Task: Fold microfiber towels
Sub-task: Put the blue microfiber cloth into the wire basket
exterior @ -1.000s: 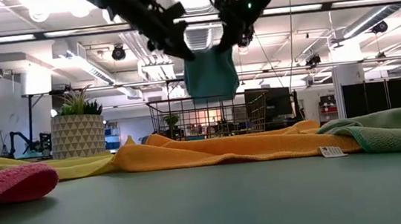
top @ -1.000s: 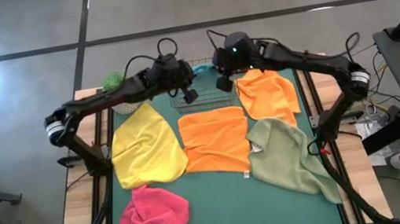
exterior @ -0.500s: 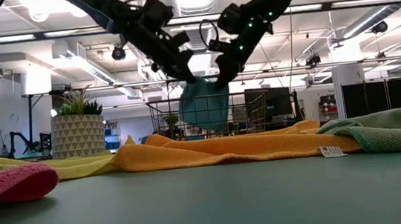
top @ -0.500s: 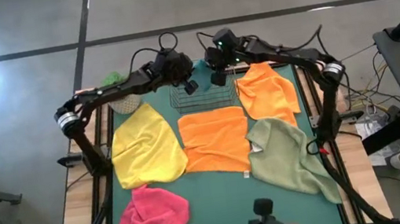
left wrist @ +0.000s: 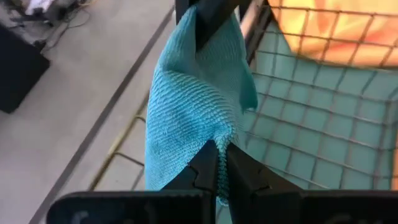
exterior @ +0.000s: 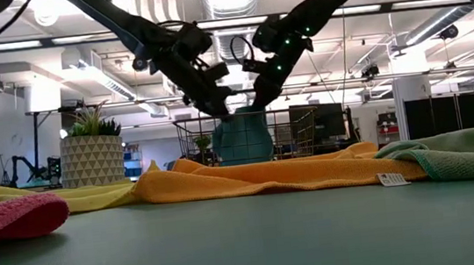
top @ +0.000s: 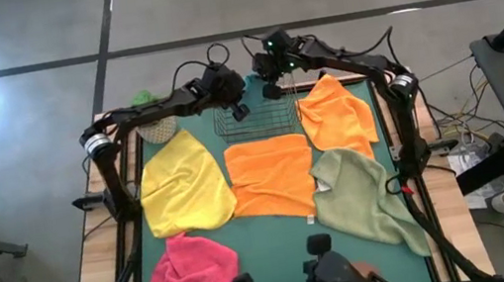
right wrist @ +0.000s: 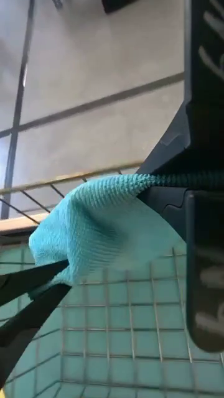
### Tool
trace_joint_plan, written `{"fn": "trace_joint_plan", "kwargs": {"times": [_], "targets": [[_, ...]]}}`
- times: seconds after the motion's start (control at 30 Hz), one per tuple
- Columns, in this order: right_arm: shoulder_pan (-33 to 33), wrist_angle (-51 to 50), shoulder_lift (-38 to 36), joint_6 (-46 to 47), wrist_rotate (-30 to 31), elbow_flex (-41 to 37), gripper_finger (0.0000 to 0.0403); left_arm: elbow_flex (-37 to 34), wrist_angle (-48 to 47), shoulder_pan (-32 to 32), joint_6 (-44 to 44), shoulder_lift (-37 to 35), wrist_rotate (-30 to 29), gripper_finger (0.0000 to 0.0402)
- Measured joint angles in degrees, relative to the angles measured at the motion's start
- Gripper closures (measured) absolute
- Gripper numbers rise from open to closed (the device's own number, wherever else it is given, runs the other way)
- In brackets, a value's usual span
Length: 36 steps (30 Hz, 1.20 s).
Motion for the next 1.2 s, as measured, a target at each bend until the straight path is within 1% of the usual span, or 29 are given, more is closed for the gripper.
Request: {"fn": "trace_joint_plan", "kwargs": {"times": [0.07,0.2,0.33,0.4,0.57,0.63,0.73,0.8,0.87,1.0,1.1,1.2], "targets": [[-0.1,-1.4,0.7,-0.8,-1.7,-0.1,0.0394,0.0,-0.2,0.0,0.6,0.3,0.9,0.04],[-0.1,-3.1,1.5,-2.3,-2.2,-0.4,0.0394,-0.1,-1.1,0.0,0.8,0.6,4.1,0.04],[0.0,-6.3,1.8,-2.4,-5.4,-0.4,0.0394,-0.5,-4.6,0.0,0.8,0.6,8.2,0.04],[0.2,-7.4,1.8,-2.4,-6.0,-0.4,0.0394,-0.8,-6.7,0.0,0.8,0.6,9.8,0.04],[0.3,-6.7,1.6,-2.4,-6.0,-0.4,0.0394,-0.5,-7.1,0.2,1.0,0.6,9.3,0.04],[0.3,-5.4,1.4,-2.3,-5.4,-0.4,0.0394,-0.2,-4.9,0.3,2.4,0.6,6.9,0.04],[0.3,-3.0,1.3,-3.2,-0.7,-0.4,0.0394,0.3,-1.4,0.3,6.5,0.6,1.8,0.04],[0.3,-2.7,1.1,-4.5,-0.1,-0.4,0.0394,0.8,-1.3,0.3,6.9,0.5,0.9,0.04],[0.3,-3.3,1.0,-6.0,-0.4,-0.4,0.0394,0.8,-2.2,0.3,7.0,0.5,1.2,0.04],[0.7,-7.2,1.3,-9.1,-3.4,-0.7,0.0394,-0.8,-6.4,0.1,7.0,0.5,5.6,0.04],[1.2,-9.1,1.5,-8.9,-6.5,-1.2,0.0394,-2.4,-8.8,-0.1,6.6,0.6,7.2,0.04],[2.0,-10.9,1.5,-7.5,-8.6,-1.3,0.0394,-2.5,-11.4,-0.3,6.5,0.5,7.8,0.04]]}}
